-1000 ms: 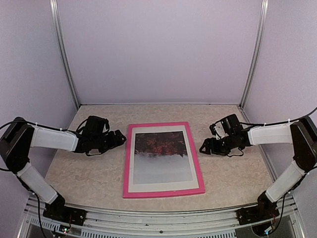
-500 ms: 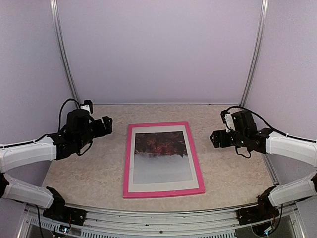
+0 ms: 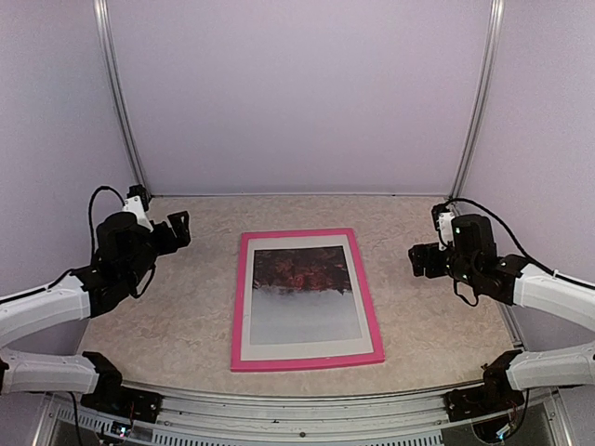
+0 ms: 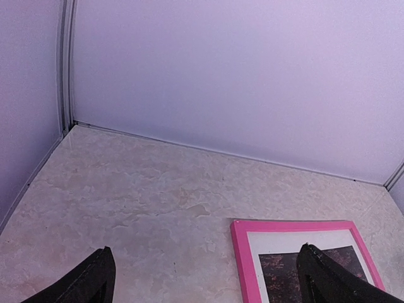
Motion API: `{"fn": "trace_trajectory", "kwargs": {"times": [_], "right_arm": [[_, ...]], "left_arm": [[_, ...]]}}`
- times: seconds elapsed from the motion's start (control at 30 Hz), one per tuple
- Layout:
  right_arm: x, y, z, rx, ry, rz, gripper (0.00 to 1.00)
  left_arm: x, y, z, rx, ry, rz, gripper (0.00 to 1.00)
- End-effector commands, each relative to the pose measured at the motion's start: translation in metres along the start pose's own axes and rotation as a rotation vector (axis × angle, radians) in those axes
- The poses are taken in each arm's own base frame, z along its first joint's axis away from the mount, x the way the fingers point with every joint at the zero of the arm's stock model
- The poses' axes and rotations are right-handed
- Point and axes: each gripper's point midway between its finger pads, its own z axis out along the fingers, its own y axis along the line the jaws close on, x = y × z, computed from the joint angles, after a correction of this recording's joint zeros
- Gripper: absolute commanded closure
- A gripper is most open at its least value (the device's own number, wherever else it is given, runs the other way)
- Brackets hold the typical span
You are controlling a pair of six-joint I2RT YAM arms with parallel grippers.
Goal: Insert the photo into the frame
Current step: Reset both arms
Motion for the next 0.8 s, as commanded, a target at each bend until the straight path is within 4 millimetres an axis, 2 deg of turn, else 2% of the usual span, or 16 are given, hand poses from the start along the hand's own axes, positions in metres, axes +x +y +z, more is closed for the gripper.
{"fn": "trace_trajectory", "kwargs": {"times": [0.0,0.47,0.77], "right_arm": [[-0.012,-0.005,-0.005,0.033,-0.061,0.001,0.08],[-0.020,-0.009,-0.016,0.038,-0.121,0.008,0.09],[-0.021,-0.011,-0.017,0.049,-0.120,0.003,0.09]], "left_arm": [[-0.015,0.001,-0.009,0.032,-0.092,0.025,0.01],[-0.015,0.007,-0.017,0.034,-0.125,0.056,0.01],[-0.016,0.005,-0.012,0.027,-0.102,0.064,0.01]]}}
